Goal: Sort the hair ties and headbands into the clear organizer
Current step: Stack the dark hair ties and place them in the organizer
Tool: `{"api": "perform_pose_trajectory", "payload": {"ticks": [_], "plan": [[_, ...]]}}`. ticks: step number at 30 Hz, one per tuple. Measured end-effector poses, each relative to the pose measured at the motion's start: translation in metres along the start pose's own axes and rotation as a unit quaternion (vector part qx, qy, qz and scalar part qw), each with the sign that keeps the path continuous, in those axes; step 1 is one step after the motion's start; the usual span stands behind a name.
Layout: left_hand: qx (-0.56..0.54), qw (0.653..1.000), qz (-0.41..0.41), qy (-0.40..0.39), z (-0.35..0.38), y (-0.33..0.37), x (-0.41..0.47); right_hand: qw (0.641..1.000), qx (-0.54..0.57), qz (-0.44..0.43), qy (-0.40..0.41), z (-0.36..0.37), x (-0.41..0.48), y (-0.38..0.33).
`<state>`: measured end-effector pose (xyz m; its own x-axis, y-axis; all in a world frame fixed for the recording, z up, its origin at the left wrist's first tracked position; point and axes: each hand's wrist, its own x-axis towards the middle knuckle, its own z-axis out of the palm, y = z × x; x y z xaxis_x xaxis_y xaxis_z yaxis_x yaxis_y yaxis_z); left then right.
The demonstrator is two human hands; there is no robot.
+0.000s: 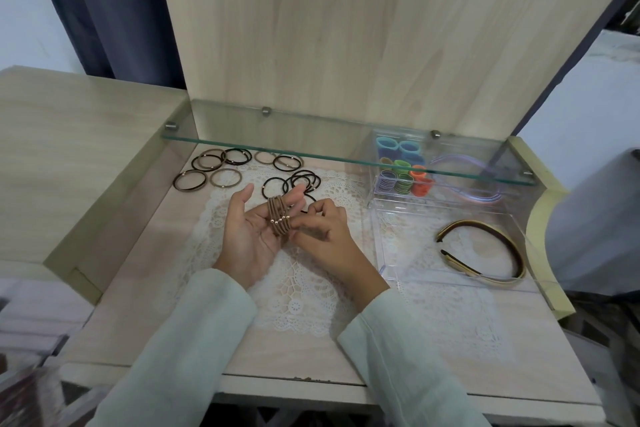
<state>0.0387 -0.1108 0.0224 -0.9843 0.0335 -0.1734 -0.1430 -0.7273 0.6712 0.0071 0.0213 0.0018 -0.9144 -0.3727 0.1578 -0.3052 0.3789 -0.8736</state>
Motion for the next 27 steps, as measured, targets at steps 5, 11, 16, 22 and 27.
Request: {"api": "perform_pose_trajectory", "payload": {"ticks": [5,11,16,22,27], "plan": [[0.006,1.000,0.026,-0.012,0.000,-0.002,-0.003,0.999,-0.040,0.005,-0.009,0.001,-0.002,-0.008],[0.040,0.997,0.054,-0.024,0.001,0.005,-0.009,0.993,-0.107,-0.026,-0.040,-0.003,-0.011,-0.014],[0.063,0.996,0.056,-0.038,0.001,0.018,-0.015,0.977,-0.195,-0.085,-0.023,-0.017,-0.011,-0.024],[0.201,0.978,0.009,-0.060,0.011,0.031,-0.016,0.926,-0.338,-0.168,0.009,-0.047,-0.010,-0.026],[0.349,0.936,-0.022,-0.026,0.026,0.031,-0.011,0.880,-0.423,-0.209,0.058,-0.076,-0.016,-0.026]]}}
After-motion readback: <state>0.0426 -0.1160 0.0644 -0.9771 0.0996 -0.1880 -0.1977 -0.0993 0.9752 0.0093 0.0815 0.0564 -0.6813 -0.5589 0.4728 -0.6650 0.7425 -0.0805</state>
